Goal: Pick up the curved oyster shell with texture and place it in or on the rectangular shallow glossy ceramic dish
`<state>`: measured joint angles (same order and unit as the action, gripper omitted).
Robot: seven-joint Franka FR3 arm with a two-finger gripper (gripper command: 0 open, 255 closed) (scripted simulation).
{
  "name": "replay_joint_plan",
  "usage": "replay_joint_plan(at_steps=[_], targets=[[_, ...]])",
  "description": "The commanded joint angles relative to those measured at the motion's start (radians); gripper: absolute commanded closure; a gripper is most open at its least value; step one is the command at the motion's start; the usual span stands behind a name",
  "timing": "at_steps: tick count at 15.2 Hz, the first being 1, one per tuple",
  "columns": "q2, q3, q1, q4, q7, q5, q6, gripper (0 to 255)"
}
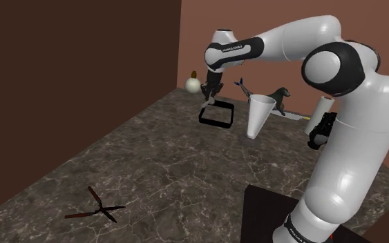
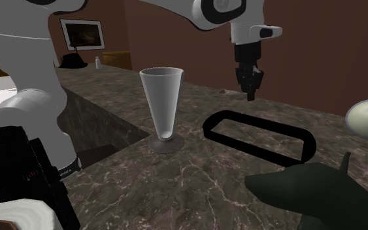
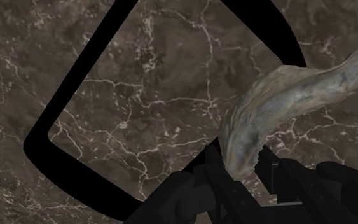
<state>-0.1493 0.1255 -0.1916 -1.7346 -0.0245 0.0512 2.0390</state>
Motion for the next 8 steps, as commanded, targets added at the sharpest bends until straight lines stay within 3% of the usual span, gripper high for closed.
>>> replay_joint_plan(at_steps=[1, 8], targets=[[-0.028, 0.017, -0.028, 0.037, 0.051, -0.015, -0.007, 255], [-0.157, 0.059, -0.125, 0.209, 0.202, -0.072, -0.047, 255]])
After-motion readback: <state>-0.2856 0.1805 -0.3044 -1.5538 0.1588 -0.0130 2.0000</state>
